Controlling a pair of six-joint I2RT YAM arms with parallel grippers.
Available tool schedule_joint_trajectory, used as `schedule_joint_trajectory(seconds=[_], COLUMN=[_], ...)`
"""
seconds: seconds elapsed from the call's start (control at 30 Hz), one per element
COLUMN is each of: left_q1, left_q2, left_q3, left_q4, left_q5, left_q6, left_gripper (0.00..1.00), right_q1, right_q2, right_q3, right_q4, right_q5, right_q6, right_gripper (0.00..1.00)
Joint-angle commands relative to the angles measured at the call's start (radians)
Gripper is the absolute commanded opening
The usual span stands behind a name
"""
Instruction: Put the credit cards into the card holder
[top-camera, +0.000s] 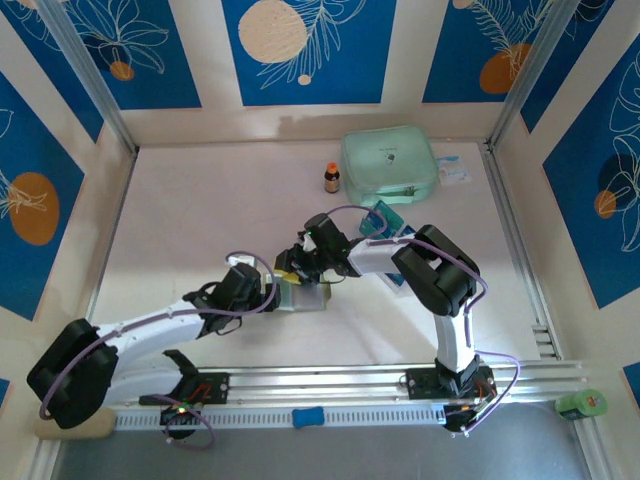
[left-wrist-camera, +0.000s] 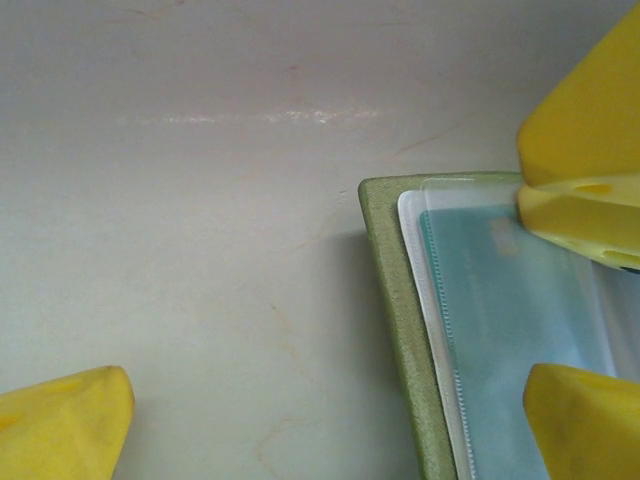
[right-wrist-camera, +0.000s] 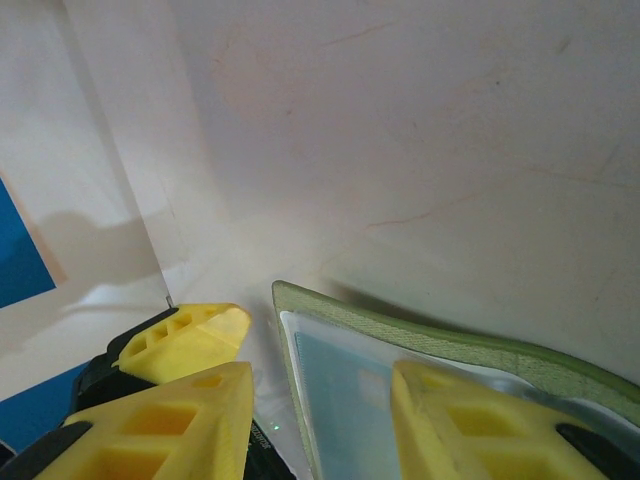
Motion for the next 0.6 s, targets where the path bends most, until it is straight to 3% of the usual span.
schedule_joint_trajectory(seconds=[0.0,0.17,0.33,0.43,0.57], left_q1=[0.008,0.008,0.008,0.009,0.008], left_q2=[0.010,0.023,0.036,0.045,0.046], left_q3=[0.014,-0.007,-0.021,-0.022,-0.024], left_q4=[0.020,0.027,0.033,0.032,0.031], left_q5=[-0.005,-0.018,-0.028,-0.034,-0.041], left_q6=[0.021,0.016,0.008,0.005,0.002], left_gripper=[1.00,1.00,1.00,1.00,1.00], right_q1=[-0.004,-0.027,-0.072,-0.110,-0.159], right_q2=[-0.004,-0.093,-0.233,-0.325,-0.434], right_q3=[-0.023,-0.031,-0.030,-0.016,0.022], right_q4=[0.000,-0.038,-0.217,-0.380,-0.639], right_q5=[-0.003,0.004,0.054,0.122,0.305], right_q6=[0.007,-0.046,-0.183,-0.306,-0.507], right_gripper=[0.41,0.41,0.41,0.41,0.41])
